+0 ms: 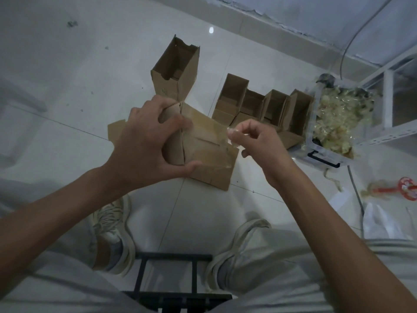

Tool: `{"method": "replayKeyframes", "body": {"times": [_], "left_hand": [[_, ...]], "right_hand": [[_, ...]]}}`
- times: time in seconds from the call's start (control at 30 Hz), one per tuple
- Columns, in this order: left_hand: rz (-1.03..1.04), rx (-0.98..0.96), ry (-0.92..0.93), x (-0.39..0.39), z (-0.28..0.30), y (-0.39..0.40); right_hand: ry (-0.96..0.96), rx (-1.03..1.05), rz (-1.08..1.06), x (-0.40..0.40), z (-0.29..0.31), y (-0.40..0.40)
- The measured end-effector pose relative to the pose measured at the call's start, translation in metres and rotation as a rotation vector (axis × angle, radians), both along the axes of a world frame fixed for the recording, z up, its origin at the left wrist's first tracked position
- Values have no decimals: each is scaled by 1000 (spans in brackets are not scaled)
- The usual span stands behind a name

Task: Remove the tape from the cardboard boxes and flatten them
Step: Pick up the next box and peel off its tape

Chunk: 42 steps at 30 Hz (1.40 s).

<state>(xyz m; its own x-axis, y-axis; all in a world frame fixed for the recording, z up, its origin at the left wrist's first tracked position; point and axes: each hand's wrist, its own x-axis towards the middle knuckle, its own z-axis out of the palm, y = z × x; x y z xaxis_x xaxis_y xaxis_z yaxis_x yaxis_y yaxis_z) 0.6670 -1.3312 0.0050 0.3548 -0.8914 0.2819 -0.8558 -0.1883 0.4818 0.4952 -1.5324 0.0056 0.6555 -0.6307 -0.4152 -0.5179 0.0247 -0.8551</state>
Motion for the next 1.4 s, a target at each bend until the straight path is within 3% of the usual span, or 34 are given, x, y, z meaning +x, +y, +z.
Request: {"method": "replayKeyframes", "body": {"times": [0.17, 0.33, 0.53, 0.8, 0.97, 1.17, 1.4], "left_hand": [[1, -2, -30, 4, 0, -1], [16, -27, -27, 7, 2, 0], [-5, -39, -51, 3, 4, 0], [-9, -55, -26, 0, 5, -1], [9, -54, -34, 3, 3, 1], [-2, -25, -28, 3, 1, 1], [-52, 134, 223, 6, -8, -6]], "right_hand": [[-83, 58, 75, 6, 2, 11], [-143, 120, -11, 4, 5, 8], [-115, -47, -31, 7, 0, 4], [-112, 55, -90, 15, -14, 12], [-187, -52, -49, 17, -15, 25], [-98, -143, -20, 17, -20, 24], [-119, 103, -174, 12, -23, 18]]}}
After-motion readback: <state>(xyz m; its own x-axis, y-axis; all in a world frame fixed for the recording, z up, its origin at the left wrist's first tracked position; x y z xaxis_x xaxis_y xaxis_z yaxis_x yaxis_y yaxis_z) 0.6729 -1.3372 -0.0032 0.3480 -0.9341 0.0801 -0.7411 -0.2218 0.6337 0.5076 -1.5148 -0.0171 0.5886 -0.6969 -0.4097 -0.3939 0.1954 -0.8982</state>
